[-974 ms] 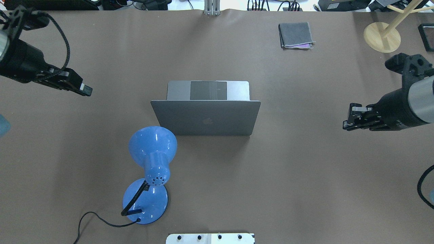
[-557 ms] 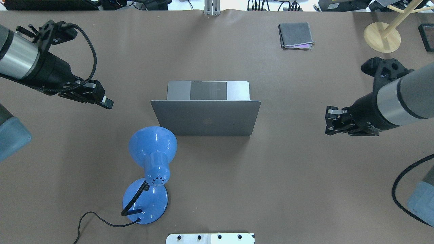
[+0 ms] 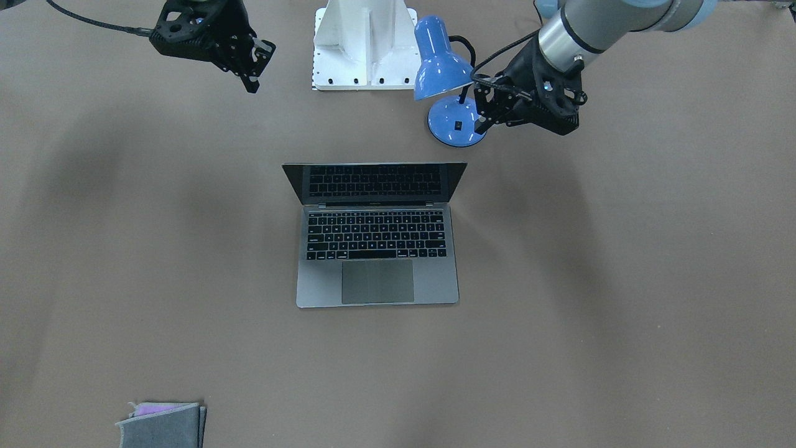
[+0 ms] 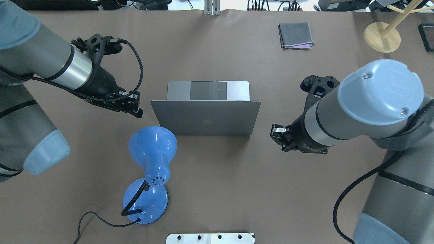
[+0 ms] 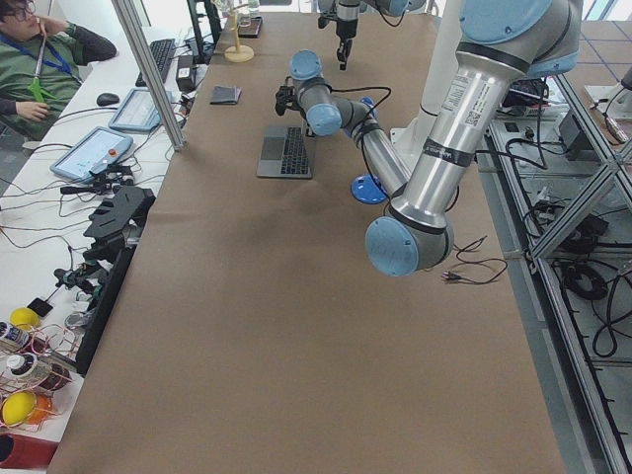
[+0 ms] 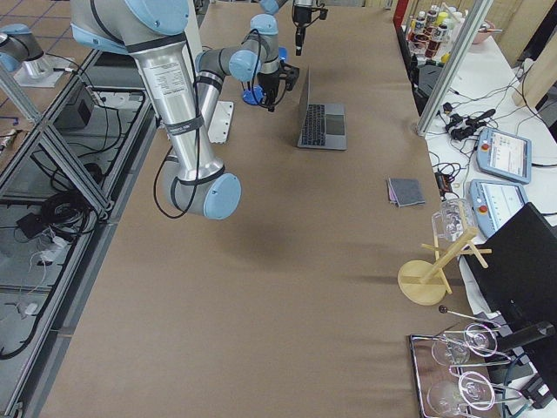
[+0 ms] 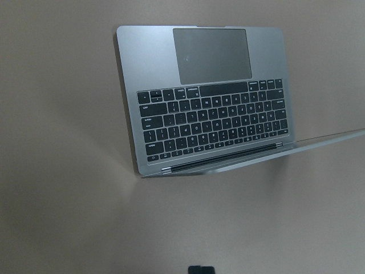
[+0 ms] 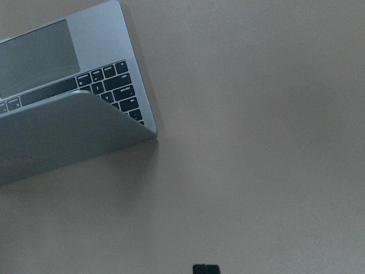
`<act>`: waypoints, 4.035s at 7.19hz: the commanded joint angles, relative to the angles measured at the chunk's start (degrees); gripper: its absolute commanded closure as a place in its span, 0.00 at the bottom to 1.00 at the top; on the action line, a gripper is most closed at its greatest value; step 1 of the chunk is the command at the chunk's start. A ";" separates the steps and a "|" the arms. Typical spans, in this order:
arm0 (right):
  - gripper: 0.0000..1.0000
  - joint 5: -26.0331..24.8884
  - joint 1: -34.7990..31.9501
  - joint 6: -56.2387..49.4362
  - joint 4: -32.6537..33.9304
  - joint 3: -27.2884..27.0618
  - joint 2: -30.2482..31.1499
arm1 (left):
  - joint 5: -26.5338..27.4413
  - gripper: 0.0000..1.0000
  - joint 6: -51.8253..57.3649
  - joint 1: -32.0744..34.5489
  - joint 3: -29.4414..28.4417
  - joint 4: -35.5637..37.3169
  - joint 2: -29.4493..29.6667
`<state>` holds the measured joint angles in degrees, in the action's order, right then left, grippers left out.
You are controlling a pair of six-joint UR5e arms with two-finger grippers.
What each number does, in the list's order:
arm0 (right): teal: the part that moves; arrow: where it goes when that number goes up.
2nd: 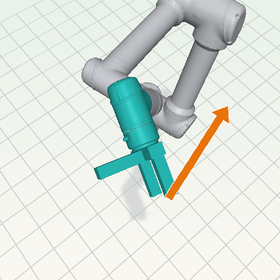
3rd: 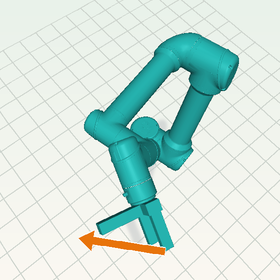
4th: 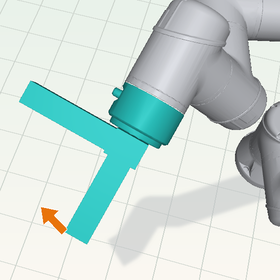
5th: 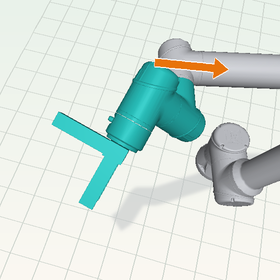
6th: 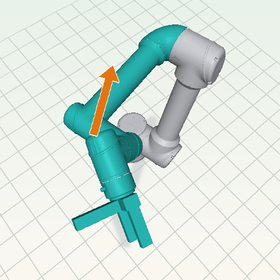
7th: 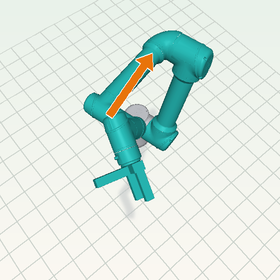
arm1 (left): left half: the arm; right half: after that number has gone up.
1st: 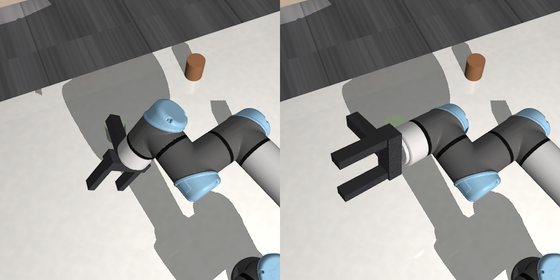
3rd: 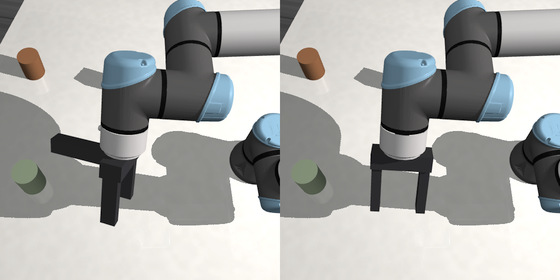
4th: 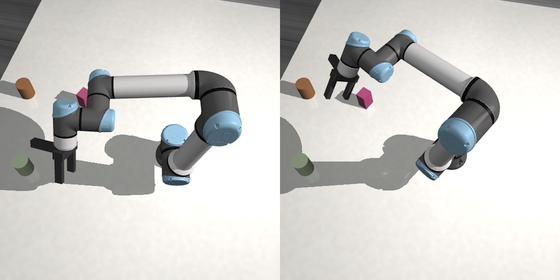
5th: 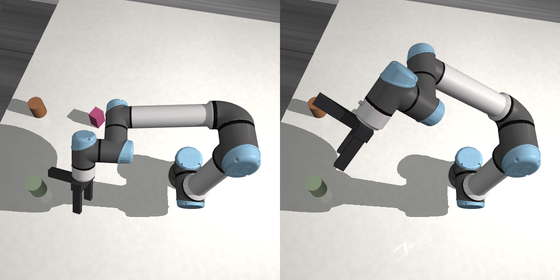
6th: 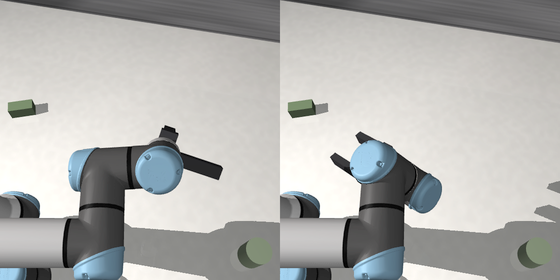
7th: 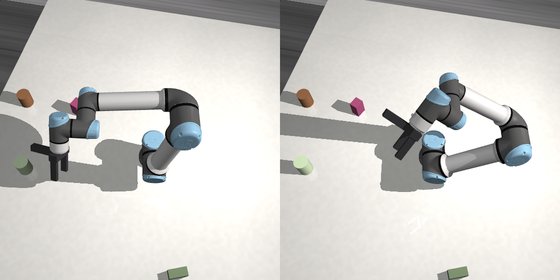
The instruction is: Close laptop
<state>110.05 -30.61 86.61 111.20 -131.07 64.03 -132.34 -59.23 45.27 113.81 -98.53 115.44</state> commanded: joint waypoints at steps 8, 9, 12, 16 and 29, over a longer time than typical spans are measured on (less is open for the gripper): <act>1.00 -4.05 -2.43 1.98 -7.05 15.58 -8.74 | 2.79 1.00 -0.45 -3.52 -6.75 0.88 6.37; 1.00 -3.97 -3.22 1.81 -7.14 17.41 -10.31 | 2.79 1.00 -0.45 -3.52 -7.11 0.88 6.64; 1.00 -3.88 -4.20 1.81 -8.89 22.16 -13.75 | 2.88 1.00 0.17 -3.52 -9.12 0.71 7.60; 1.00 -3.79 -6.04 0.49 -9.95 26.21 -15.42 | 4.99 1.00 3.16 -2.65 -14.56 0.44 11.11; 1.00 -3.53 -9.74 -1.80 -28.39 57.48 -26.23 | 11.31 1.00 8.52 1.49 -41.37 -9.03 22.55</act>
<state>106.54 -40.27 84.91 85.50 -77.03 38.55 -122.11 -50.72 46.84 74.71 -105.55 137.70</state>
